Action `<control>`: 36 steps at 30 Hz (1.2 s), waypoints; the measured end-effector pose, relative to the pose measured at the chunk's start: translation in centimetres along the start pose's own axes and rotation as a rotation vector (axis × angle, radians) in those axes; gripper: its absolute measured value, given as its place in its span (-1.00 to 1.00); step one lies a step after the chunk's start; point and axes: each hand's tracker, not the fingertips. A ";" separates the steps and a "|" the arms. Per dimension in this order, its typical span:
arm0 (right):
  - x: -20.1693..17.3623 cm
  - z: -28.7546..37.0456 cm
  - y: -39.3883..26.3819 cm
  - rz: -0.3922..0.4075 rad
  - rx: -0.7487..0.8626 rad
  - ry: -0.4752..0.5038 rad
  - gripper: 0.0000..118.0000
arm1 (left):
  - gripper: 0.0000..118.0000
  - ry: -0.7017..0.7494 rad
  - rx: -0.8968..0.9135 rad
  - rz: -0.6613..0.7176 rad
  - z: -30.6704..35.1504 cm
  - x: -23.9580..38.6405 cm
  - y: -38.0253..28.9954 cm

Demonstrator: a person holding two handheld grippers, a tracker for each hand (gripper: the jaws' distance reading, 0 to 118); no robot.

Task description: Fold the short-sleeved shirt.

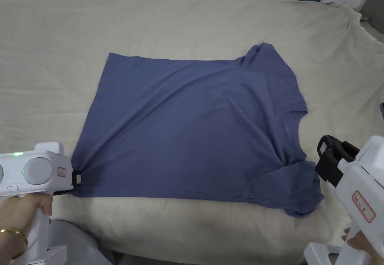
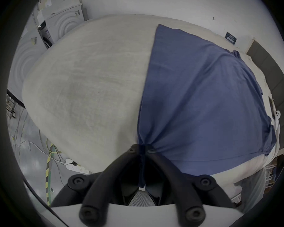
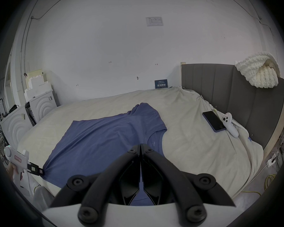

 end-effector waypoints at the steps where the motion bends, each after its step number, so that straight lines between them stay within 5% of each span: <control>1: -0.2 0.2 0.0 -0.003 -0.001 -0.002 -1.00 | -1.00 -0.004 -0.005 -0.001 -0.1 -0.2 0.2; 7: 1.4 0.3 0.7 -0.010 -0.043 -0.018 -1.00 | -1.00 -0.085 0.127 0.131 3.6 -1.5 0.5; 14: 4.1 -2.2 1.0 -0.040 -0.313 -0.015 -0.96 | -1.00 -0.149 0.251 0.172 6.5 -1.2 1.8; 15: 4.2 -2.7 0.5 -0.042 -0.371 -0.019 -0.75 | -1.00 -0.161 0.256 0.184 6.7 -1.2 1.9; 16: 5.1 -3.5 -0.2 -0.044 -0.421 -0.024 -0.28 | -1.00 -0.171 0.256 0.190 6.8 -1.2 2.0; 17: 5.4 -4.1 -0.9 -0.045 -0.472 -0.011 0.48 | -1.00 -0.175 0.257 0.192 6.9 -0.9 2.1; 18: 5.6 -4.8 -1.8 -0.032 -0.527 -0.020 0.82 | -1.00 -0.177 0.260 0.194 7.0 -0.8 2.1; 19: 5.6 -5.2 -2.7 -0.025 -0.555 -0.040 0.88 | -1.00 -0.177 0.262 0.193 7.0 -0.7 2.1; 25: 6.9 -7.8 -6.1 -0.041 -0.627 -0.124 0.70 | -1.00 -0.163 0.254 0.181 7.0 -0.5 1.8; 27: 7.3 -8.2 -6.5 -0.093 -0.632 -0.130 0.11 | -1.00 -0.152 0.245 0.180 6.8 -0.5 1.7; 29: 8.4 -8.8 -7.3 -0.117 -0.635 -0.111 -0.20 | -1.00 -0.145 0.241 0.183 6.5 -0.7 1.6; 31: 8.5 -9.1 -7.5 -0.117 -0.643 -0.097 -0.94 | -1.00 -0.143 0.232 0.190 6.2 -0.9 1.5; 36: 10.0 -8.4 -6.1 -0.094 -0.636 -0.042 -0.96 | -1.00 -0.140 0.215 0.220 5.9 -1.7 1.7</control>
